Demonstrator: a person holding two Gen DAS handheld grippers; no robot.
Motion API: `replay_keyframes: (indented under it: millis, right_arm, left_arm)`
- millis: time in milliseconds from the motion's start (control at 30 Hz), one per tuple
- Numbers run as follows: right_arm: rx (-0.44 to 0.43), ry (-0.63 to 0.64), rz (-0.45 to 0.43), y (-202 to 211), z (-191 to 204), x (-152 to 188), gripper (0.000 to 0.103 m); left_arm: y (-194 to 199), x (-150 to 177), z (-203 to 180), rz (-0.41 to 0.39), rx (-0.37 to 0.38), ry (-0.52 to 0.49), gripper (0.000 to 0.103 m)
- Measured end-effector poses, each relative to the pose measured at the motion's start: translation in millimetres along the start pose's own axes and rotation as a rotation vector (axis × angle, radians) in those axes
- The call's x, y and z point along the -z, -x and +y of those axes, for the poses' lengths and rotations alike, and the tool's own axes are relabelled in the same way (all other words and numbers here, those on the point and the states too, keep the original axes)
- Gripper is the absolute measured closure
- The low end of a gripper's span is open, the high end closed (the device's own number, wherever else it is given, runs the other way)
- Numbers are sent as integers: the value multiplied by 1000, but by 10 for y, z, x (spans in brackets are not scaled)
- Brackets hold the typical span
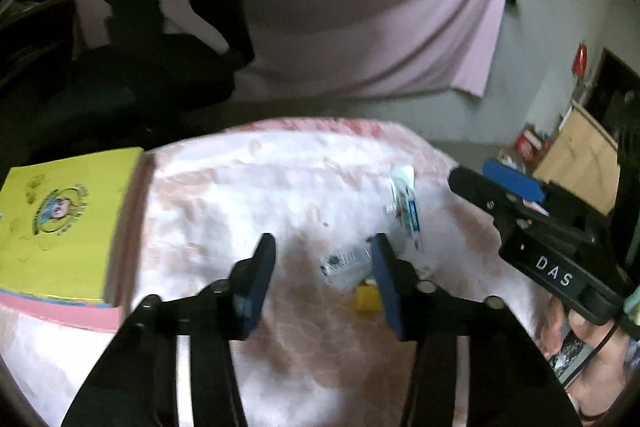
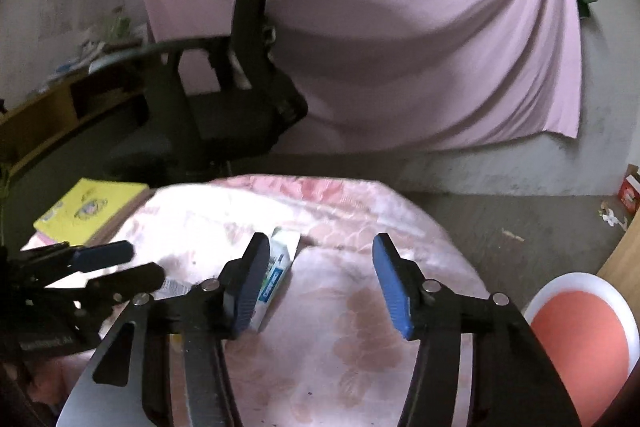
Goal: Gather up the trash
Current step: 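Grasp the white-and-blue toothpaste tube with the right tool while the left tool grasps the white twisted cloth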
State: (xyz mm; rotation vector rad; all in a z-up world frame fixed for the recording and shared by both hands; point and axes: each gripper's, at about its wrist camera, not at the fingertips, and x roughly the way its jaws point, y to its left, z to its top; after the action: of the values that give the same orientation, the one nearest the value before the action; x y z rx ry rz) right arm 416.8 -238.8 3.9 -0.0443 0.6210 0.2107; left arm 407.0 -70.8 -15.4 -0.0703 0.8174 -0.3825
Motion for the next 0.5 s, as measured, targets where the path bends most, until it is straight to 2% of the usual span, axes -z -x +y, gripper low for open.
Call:
replay_keyframes:
  millis: [133,233,300,433,500]
  right_arm:
    - [-19,-20,26,-48,-35,8,52]
    - [-28,-41,48,-74,-69,24,52]
    - [-29,-53,61,-97,-78,31,52]
    - [-29,-59,78,-116,-82,28,52]
    - [-28,-53,88,-130,-64,22,52]
  left_arm:
    - [-101,19,8,56,10,4,77]
    - [-74,40,-12,52,18,-5,85]
    - [-60,48,-18,50,11,-7,87]
    - [-82,14,41,44,1,24,99]
    - [-72,4,80,39,-2,48,100]
